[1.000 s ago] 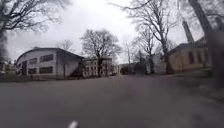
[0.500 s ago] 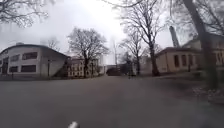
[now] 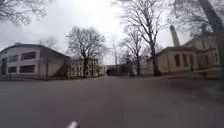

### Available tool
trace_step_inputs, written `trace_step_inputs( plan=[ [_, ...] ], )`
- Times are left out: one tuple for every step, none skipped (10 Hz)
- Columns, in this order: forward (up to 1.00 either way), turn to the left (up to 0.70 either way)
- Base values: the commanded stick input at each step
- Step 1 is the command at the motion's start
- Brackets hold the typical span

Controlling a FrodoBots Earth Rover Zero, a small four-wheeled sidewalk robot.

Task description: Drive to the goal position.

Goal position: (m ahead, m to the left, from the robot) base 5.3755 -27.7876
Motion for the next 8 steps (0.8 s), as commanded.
trace_step_inputs(
  plan=[
    [1.00, 0.01],
    [1.00, 0.01],
    [1.00, 0.01],
    [1.00, 0.01],
    [1.00, 0.01],
    [1.00, 0.01],
    [1.00, 0.01],
    [1.00, 0.01]
  ],
)
